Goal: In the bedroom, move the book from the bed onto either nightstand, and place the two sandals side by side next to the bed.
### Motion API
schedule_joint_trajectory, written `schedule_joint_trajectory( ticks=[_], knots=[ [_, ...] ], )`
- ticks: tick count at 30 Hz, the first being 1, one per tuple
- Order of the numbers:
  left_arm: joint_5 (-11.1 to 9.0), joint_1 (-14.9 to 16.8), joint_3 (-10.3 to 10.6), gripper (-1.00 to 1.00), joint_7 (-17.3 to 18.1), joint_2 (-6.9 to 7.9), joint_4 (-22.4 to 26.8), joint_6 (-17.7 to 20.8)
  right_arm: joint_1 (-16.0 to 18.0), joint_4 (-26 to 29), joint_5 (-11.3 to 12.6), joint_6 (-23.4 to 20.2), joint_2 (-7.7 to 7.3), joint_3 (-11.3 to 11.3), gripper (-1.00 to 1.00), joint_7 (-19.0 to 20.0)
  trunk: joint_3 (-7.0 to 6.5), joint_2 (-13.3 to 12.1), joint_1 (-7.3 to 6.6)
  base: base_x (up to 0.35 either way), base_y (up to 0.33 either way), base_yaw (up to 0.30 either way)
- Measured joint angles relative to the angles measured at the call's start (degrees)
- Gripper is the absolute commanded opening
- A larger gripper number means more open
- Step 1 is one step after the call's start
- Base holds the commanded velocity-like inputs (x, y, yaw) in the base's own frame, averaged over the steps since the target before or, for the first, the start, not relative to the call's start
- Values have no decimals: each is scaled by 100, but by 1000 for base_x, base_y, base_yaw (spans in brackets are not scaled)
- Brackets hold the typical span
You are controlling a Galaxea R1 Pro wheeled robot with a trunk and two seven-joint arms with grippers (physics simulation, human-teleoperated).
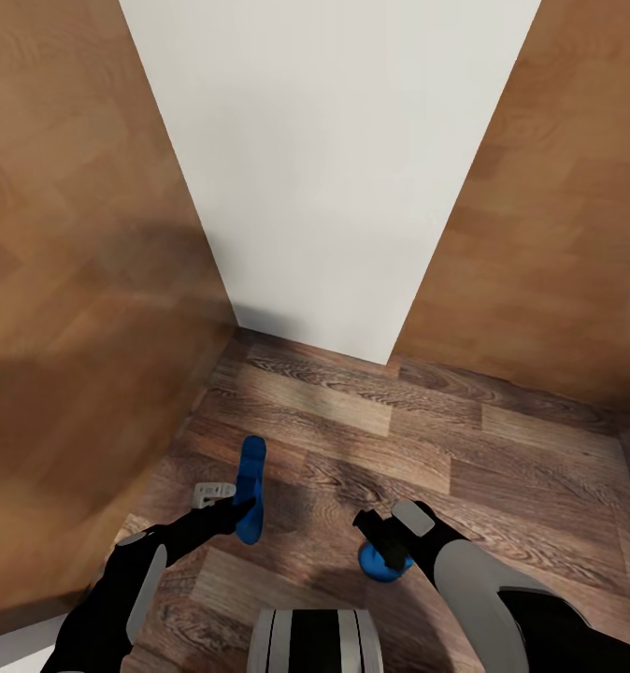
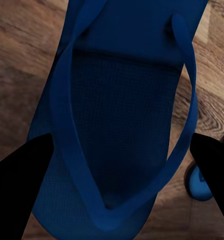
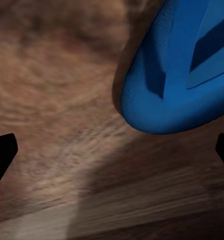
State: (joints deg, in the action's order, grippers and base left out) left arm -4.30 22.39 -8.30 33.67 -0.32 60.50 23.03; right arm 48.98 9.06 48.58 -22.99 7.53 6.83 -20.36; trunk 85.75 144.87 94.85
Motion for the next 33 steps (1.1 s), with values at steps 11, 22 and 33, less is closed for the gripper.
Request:
schedule_joint_trajectory(
  ticks=[11, 22, 33],
  knots=[
    [0, 0, -8, -100, 1, 5, -1, 0, -1, 26, 18, 126, -25, 14, 100, 34, 0, 0, 0, 0, 0, 0],
    [0, 0, -10, -100, 9, 8, 0, 1, -1, 36, 49, 813, -27, 42, 100, 30, 0, 0, 0, 0, 0, 0],
    [0, 0, -11, -100, 10, 8, -3, 1, -1, 30, 50, 829, -27, 54, 100, 30, 0, 0, 0, 0, 0, 0]
  ],
)
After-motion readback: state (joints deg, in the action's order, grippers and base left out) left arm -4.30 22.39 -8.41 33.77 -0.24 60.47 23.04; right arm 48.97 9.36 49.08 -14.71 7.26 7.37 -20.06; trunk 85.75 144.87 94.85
